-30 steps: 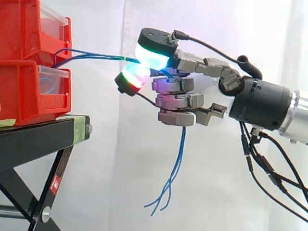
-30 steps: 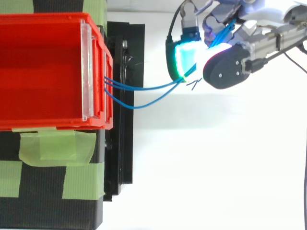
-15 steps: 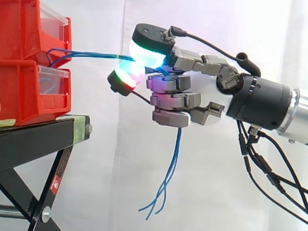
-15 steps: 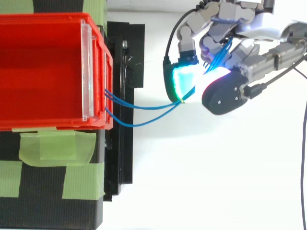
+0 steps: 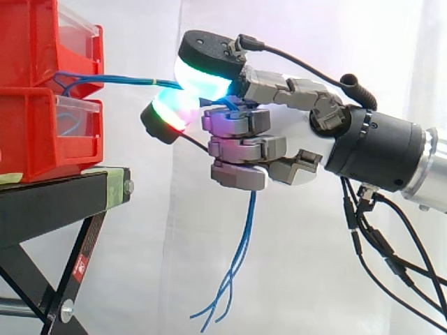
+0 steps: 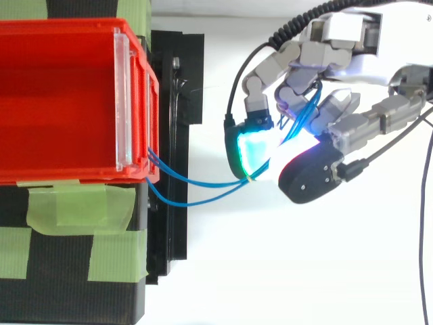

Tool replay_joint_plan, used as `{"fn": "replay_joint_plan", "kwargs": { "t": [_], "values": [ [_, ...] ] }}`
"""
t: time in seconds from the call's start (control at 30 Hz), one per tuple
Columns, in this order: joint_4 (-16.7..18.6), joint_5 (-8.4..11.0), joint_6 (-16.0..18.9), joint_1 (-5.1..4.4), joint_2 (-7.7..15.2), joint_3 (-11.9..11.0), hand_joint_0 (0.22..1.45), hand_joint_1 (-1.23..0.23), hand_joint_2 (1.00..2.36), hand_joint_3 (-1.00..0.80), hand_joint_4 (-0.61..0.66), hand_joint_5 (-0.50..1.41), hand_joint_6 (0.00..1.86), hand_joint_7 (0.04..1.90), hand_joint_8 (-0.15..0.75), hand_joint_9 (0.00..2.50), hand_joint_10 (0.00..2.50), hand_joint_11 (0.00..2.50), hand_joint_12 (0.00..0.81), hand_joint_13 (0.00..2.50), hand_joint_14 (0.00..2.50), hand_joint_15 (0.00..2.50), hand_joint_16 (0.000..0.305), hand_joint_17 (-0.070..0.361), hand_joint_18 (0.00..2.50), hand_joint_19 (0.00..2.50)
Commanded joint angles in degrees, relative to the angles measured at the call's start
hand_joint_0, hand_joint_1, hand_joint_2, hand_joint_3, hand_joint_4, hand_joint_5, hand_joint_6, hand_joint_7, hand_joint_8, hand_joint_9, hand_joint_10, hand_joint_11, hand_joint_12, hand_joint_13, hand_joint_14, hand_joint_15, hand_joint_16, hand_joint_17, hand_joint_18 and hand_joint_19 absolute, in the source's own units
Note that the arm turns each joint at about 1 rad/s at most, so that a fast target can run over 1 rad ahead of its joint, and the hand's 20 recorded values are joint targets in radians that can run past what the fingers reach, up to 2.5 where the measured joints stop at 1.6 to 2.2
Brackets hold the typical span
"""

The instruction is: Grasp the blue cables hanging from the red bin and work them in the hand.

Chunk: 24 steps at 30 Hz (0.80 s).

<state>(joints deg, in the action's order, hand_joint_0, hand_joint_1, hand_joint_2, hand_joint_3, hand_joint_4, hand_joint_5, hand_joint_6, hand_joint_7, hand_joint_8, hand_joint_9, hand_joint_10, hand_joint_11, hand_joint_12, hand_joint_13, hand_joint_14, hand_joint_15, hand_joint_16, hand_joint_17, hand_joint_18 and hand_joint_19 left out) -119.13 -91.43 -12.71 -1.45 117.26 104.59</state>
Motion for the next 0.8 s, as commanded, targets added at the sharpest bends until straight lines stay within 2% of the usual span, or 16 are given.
{"fn": "replay_joint_plan", "kwargs": {
  "t": [0.0, 0.03, 0.3, 0.77],
  "values": [
    [-0.05, 0.38, -0.21, -0.48, -0.01, 0.0, 1.09, -0.64, 1.2, 0.41, 0.21, 0.05, 0.88, 1.05, 0.317, 0.82, 2.5, 1.85, 0.383, 1.03, 2.5, 1.22, 0.048, 0.109, 1.24, 1.41],
    [-0.05, 0.91, -0.21, -0.92, -0.01, 0.0, 1.09, -0.64, 1.2, 0.41, 0.2, 0.05, 0.88, 1.04, 0.316, 0.82, 2.5, 1.85, 0.377, 1.03, 2.5, 1.19, 0.048, 0.108, 1.25, 1.41],
    [-0.13, 2.75, -0.56, -1.98, -0.01, 0.0, 1.09, -0.64, 1.21, 0.4, 0.2, 0.05, 0.88, 1.05, 0.315, 0.82, 2.5, 1.85, 0.385, 1.02, 2.5, 1.21, 0.048, 0.108, 1.24, 1.4],
    [0.22, 2.75, -2.58, -2.42, 0.08, 0.0, 1.08, -0.65, 1.22, 0.39, 0.2, 0.03, 0.9, 1.04, 0.318, 0.78, 2.5, 1.83, 0.391, 1.01, 2.5, 1.21, 0.048, 0.109, 1.21, 1.38]
  ]
}}
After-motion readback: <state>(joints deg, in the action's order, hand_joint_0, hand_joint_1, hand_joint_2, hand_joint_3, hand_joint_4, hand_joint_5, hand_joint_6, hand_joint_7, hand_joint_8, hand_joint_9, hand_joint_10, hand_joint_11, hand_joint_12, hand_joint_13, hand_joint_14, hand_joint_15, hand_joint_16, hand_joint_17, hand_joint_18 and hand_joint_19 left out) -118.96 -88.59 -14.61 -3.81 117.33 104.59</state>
